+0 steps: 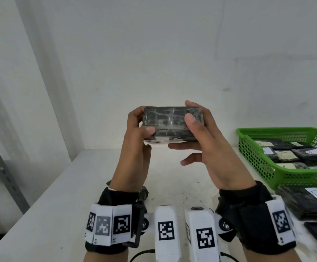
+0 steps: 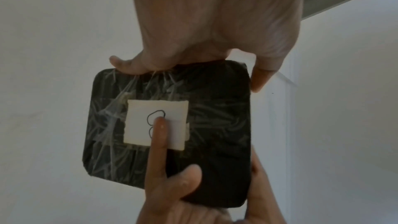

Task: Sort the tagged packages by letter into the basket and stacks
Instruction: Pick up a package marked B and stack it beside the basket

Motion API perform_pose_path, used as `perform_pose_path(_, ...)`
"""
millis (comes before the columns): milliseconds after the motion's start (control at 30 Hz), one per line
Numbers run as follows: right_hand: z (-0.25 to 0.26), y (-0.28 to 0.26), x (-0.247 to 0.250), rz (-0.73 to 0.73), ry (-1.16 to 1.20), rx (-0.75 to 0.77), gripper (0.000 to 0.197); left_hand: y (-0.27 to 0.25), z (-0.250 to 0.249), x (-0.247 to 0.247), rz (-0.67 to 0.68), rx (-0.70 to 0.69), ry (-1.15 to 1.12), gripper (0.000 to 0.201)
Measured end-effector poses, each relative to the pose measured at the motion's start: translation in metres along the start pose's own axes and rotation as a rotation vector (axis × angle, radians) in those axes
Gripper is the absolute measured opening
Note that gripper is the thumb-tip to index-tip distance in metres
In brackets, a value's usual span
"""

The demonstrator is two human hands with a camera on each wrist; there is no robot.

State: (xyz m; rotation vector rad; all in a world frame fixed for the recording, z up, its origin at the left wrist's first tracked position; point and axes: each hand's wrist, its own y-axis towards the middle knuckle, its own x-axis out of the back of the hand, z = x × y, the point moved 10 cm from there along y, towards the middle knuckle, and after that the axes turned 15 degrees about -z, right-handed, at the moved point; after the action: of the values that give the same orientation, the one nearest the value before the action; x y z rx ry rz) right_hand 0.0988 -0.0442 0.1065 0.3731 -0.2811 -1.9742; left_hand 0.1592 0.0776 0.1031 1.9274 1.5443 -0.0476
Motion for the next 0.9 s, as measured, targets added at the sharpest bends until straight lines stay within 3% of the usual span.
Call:
perform_pose_path(100,0.000,0.003,0.004,0.001,0.061,-0.033,0.045,-0.004,0.000,-0.006,0.047,0.031,0.029,0.045)
perform_pose_path(200,-0.002,0.003,0.007,0.017,0.078,-0.064,0.046,-0.006,0.002,-0.008,0.012,0.018,0.084,0.030)
perform_pose_path(333,-0.008,0.005,0.006,0.007,0.097,-0.092,0.054,-0.006,0.002,-0.008,-0.033,-0.015,0.067,0.028)
perform_pose_path(433,-0.010,0.010,0.012,-0.050,0.160,-0.069,0.023,-0.009,0.005,-0.010,-0.030,-0.002,0.048,0.029)
perform_pose_path(500,-0.011,0.010,0.013,-0.054,0.190,-0.064,0.015,-0.009,0.008,-0.012,-0.029,0.015,0.015,0.027)
perform_pose_path(733,-0.010,0.008,0.010,-0.012,0.137,-0.079,0.038,-0.009,0.004,-0.012,-0.048,-0.012,-0.022,0.018)
perform_pose_path(900,-0.006,0.009,0.018,-0.055,0.182,-0.059,0.025,-0.012,0.005,-0.018,0.000,0.014,-0.041,0.029)
